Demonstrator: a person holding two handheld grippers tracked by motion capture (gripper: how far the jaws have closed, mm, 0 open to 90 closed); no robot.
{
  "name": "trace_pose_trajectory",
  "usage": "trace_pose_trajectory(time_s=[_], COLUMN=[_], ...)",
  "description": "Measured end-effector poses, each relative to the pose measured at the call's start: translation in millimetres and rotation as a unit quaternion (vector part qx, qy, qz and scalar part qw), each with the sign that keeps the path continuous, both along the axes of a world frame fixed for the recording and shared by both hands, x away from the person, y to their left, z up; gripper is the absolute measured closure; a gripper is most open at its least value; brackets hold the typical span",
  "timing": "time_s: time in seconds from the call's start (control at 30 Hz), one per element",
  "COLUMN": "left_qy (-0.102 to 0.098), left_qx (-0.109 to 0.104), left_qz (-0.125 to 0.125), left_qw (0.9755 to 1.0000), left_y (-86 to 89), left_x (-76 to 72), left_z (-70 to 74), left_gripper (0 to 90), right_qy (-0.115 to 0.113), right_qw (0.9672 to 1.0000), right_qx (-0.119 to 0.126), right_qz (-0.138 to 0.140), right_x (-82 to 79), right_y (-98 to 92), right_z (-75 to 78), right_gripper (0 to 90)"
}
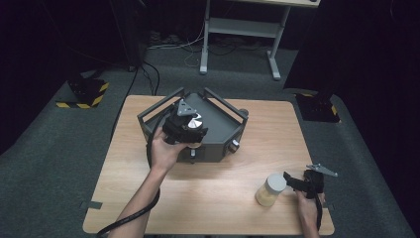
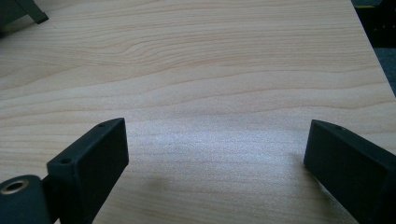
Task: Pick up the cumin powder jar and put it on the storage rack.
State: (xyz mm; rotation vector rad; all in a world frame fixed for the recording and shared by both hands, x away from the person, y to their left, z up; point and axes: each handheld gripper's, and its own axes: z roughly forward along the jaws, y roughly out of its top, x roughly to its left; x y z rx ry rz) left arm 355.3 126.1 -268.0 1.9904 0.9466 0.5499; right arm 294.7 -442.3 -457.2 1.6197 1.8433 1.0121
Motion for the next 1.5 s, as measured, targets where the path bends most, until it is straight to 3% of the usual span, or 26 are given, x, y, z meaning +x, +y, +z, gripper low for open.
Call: trace_pose_trajectory(time_s=[0.27, 0.6, 1.27, 1.33, 1.5], left_qy=[0.001, 0.009, 0.018, 0.017, 0.011], left_qx=[0.007, 0.017, 0.007, 0.014, 0.007], left_qz=[0.033, 0.057, 0.077, 0.077, 0.077], left_qw=[0.9994, 0.9982, 0.9968, 0.9968, 0.9969], left_y=[-4.8, -8.0, -6.7, -8.8, -7.2], left_x=[20.8, 39.9, 49.6, 49.6, 47.4], left_z=[-6.5, -16.0, -31.2, -33.0, -36.6], left_gripper=[32.0, 32.0, 32.0, 32.0, 32.0], right_qy=[0.001, 0.000, 0.001, 0.001, 0.001], right_qw=[1.0000, 1.0000, 1.0000, 1.0000, 1.0000], right_qx=[0.000, 0.000, -0.003, -0.004, -0.005], right_qz=[0.000, 0.000, 0.000, 0.000, 0.000], right_x=[0.3, 0.1, 0.2, 0.4, 0.4], right_y=[0.1, -0.3, 1.6, 1.8, 2.2], right_z=[0.3, 0.0, 0.4, 0.5, 0.6], right_gripper=[5.6, 5.6, 5.6, 5.6, 5.6])
